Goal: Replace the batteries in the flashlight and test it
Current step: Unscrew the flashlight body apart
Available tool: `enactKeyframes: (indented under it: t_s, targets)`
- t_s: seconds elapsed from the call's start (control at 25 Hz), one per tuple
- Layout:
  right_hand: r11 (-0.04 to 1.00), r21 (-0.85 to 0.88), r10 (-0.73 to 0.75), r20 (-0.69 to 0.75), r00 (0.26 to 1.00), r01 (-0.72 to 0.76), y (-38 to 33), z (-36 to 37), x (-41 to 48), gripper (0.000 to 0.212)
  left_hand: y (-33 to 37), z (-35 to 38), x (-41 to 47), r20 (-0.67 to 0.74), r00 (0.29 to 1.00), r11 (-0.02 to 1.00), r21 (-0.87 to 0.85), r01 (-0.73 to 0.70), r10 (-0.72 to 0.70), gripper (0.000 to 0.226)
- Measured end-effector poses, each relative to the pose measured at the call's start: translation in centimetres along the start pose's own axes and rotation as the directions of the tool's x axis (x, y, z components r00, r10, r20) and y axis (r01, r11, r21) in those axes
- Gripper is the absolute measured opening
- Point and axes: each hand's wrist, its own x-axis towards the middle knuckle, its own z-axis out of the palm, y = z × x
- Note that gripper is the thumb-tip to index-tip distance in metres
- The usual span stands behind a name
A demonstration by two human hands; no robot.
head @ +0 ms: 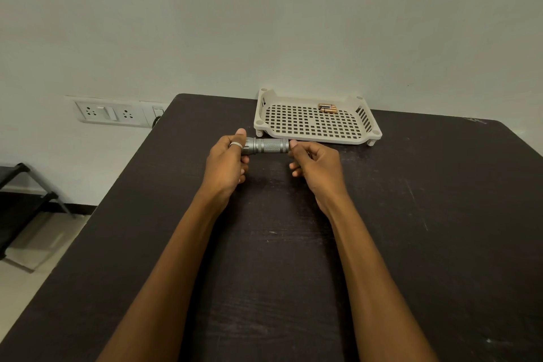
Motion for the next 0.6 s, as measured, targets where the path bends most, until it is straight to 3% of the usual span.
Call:
enactKeyframes:
  t_s: [0.08, 0.2, 0.28, 0.6]
  targets:
    - [0.997, -0.083, -0.005, -0.014, 1.000, 0.004, 0.3, 0.0, 0.1, 0.012, 0.0, 0.0, 0.0, -0.001, 1.000, 1.000, -0.008, 0.002, -0.002, 0.028]
    - [0.981, -0.194, 0.020, 0.025, 1.000, -0.014, 0.2, -0.1, 0.3, 0.044, 0.0, 0.0, 0.1, -0.003, 1.000, 1.000, -0.013, 0.006, -0.006, 0.027]
    - [0.958, -0.285, -0.008, 0.055, 0.998, 0.023, 0.2, -0.1, 0.3, 0.054, 0.1, 0.0, 0.1, -0.002, 1.000, 1.000, -0.018, 0.010, -0.010, 0.027]
    - [0.789, -0.572, -0.240, 0.049, 0.970, 0.224, 0.1, -0.4, -0.8, 0.044, 0.2, -0.2, 0.0, 0.004, 1.000, 0.998, -0.061, 0.019, -0.019, 0.024]
